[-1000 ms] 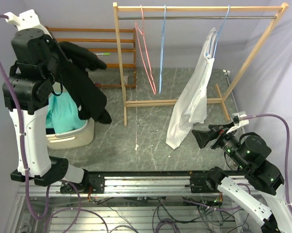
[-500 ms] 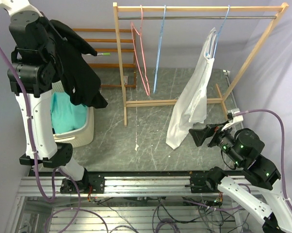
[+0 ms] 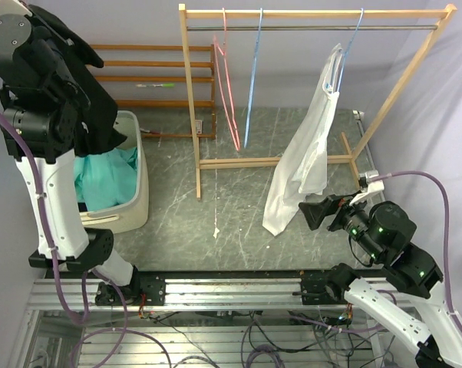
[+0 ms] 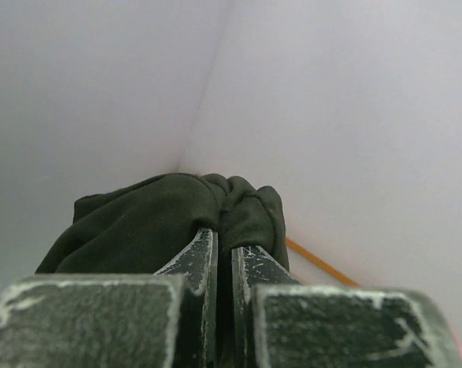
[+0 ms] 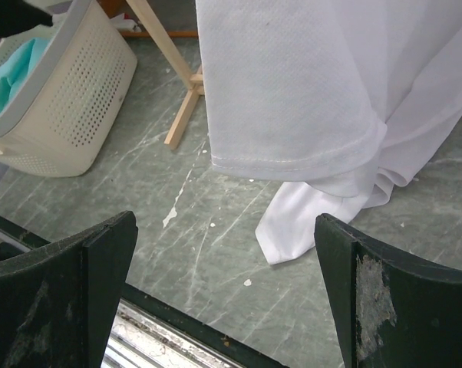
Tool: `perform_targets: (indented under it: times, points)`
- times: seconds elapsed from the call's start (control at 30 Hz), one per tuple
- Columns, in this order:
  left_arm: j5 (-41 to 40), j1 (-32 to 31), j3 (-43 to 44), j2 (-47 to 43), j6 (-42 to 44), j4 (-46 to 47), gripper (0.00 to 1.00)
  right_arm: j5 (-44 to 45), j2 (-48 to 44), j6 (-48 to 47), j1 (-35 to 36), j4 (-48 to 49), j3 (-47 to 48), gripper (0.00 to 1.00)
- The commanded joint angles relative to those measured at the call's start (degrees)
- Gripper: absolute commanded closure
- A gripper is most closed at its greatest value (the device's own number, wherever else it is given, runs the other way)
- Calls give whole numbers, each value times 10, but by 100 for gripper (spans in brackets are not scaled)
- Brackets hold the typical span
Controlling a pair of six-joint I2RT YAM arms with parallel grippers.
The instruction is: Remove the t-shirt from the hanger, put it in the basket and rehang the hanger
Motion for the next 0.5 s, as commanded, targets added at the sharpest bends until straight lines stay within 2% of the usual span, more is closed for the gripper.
perform_targets:
  times: [0.0, 0.07, 0.2, 0.27, 0.37, 0.47]
  points:
    - [-32, 5, -106, -51, 14, 51, 90, 6, 1, 5, 3, -2, 0, 0]
    - [-49, 8, -206, -78, -6, 42, 90, 6, 0, 5, 3, -2, 0, 0]
    - [4, 45, -427, -134, -40, 58, 89, 4, -6, 4, 3, -1, -2, 0]
    - [23, 61, -505, -151, -56, 60, 89, 3, -9, 4, 2, 0, -2, 0]
    - [43, 99, -579, -160, -77, 59, 89, 3, -12, 3, 3, 1, -2, 0]
    - [88, 135, -606, -152, -97, 55, 89, 2, -16, 3, 3, 1, -2, 0]
